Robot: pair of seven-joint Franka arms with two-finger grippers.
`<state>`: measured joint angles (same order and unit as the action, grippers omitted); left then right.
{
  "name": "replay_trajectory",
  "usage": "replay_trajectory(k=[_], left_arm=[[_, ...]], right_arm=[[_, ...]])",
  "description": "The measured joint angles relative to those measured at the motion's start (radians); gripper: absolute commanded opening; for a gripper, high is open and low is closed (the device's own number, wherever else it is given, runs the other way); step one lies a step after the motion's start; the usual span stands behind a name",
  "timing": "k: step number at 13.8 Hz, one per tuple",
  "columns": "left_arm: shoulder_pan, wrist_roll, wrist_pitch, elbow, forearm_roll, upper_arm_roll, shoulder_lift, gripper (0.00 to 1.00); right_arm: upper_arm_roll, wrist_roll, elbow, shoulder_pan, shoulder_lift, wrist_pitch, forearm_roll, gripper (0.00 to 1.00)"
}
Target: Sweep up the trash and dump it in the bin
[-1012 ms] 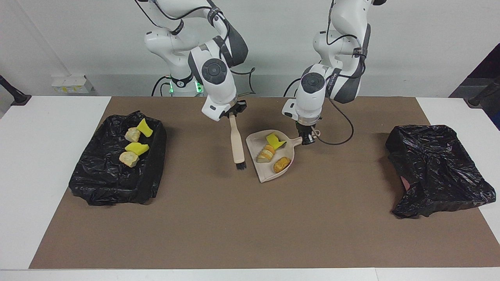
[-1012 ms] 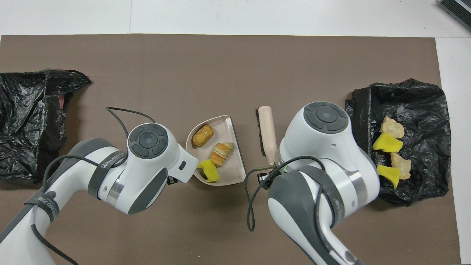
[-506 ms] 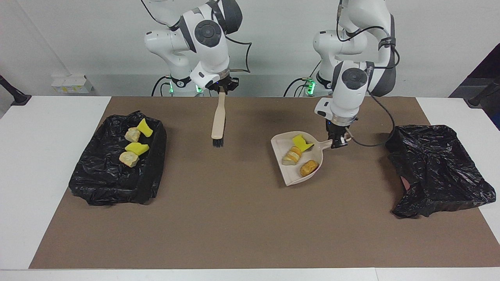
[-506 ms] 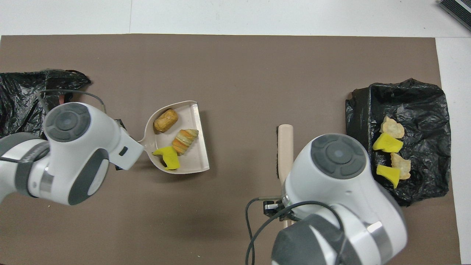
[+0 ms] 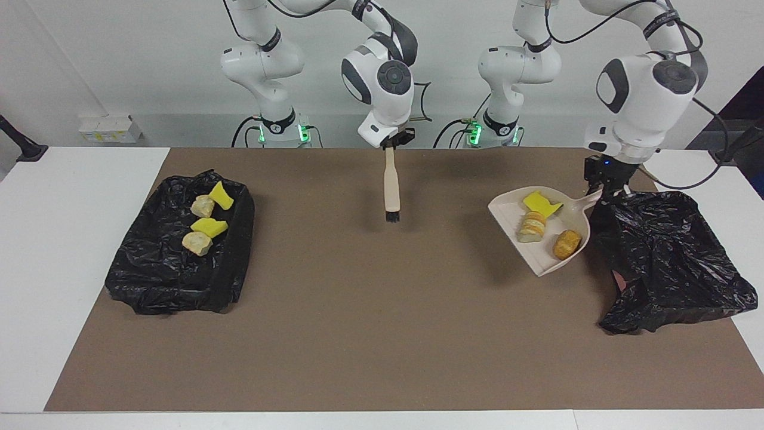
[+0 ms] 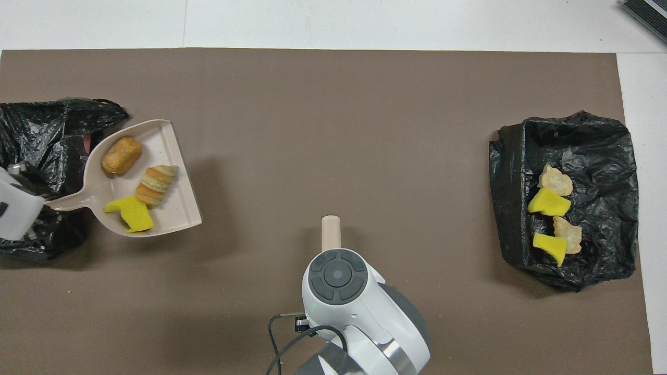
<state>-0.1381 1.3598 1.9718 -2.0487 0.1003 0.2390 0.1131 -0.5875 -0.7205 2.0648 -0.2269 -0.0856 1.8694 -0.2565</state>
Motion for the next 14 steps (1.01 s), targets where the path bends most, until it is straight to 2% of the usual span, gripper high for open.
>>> replay_trajectory(k=[2,6,10,12,14], left_arm=[[0.0,0.108,-0.018,0.072,-0.03,0.111,-0.02,0.0],[0.003,0.327,-0.025,0.242,-0.018,0.289,-0.122,0.0],[0.004,0.386,0.036,0.36,0.162,0.349,-0.233,0.0],[0.003,0.379,0.081,0.385,0.289,0.35,-0.273,0.0],[0.001,0.336,0.102,0.39,0.365,0.349,-0.295,0.0]], right_arm=[[-0.009,-0.012,0.037,-0.015,-0.025,0.067,0.0,0.0],[-0.013,-0.012,0.089,-0.02,-0.027,0.077,0.0,0.0],[-0.013,-0.011,0.118,-0.02,-0.029,0.144,0.0,0.0],[-0.013,-0.009,0.128,-0.02,-0.034,0.175,0.0,0.03],[-0.014,-0.005,0.137,-0.02,-0.038,0.205,0.0,0.03]])
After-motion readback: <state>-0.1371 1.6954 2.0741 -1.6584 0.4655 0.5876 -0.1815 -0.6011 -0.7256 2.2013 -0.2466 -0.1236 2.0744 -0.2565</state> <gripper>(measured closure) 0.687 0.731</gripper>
